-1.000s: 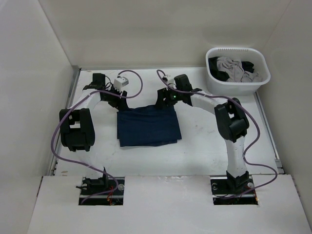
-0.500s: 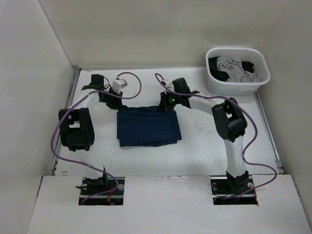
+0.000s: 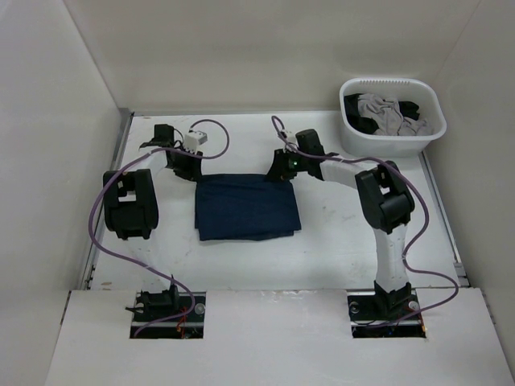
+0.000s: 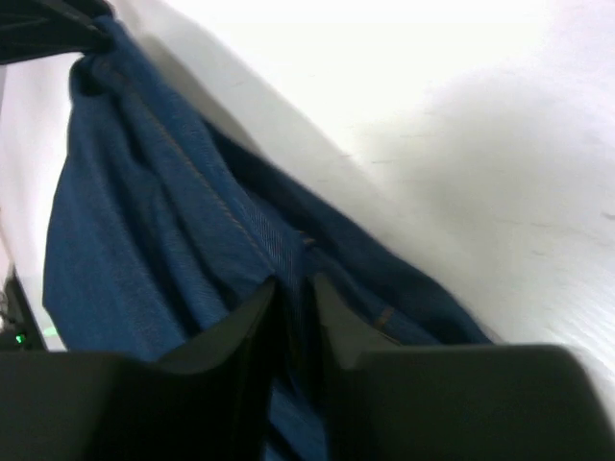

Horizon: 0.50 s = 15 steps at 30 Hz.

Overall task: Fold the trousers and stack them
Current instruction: Fold the trousers

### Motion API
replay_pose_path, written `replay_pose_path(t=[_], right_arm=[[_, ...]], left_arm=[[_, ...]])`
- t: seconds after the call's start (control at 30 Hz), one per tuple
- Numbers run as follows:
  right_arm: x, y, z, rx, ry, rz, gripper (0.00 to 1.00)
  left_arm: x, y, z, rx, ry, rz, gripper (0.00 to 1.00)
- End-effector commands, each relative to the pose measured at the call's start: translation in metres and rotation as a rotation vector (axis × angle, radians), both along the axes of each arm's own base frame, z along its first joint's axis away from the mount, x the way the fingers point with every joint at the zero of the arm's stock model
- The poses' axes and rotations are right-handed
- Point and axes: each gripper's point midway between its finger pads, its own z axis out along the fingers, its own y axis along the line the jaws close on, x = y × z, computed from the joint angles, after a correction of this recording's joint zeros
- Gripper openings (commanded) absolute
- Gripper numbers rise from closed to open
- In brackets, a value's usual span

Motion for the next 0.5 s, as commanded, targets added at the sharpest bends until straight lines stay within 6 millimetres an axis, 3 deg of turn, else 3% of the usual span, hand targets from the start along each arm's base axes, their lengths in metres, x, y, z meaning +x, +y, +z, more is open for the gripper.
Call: replay_pose_path(t=[0.0,0.23,0.3,0.47], right_arm=[[0.027,-0.023,0.032,0.02,-0.082,-0.094,0.34],[0.038,-0.042,0.099,0.108,-0.213,-0.189,0.67],[0.038,-0.055,0.12,0.126,-0.259,-0.246,1.0],[0.023,-0.087,0.155,0.127,-0.326,-0.385,1.0]], left_arm=[[0.037,0.031,0.027,0.084,-0.121,0.121,0.26],[0.059,0.04,0.071,0.093,-0.237,0.163,0.5],[0.061,0.04,0.083,0.091,-0.264,0.167,0.56],[0.067,0.045,0.117,0.076,-0.348,0.208,0.59]])
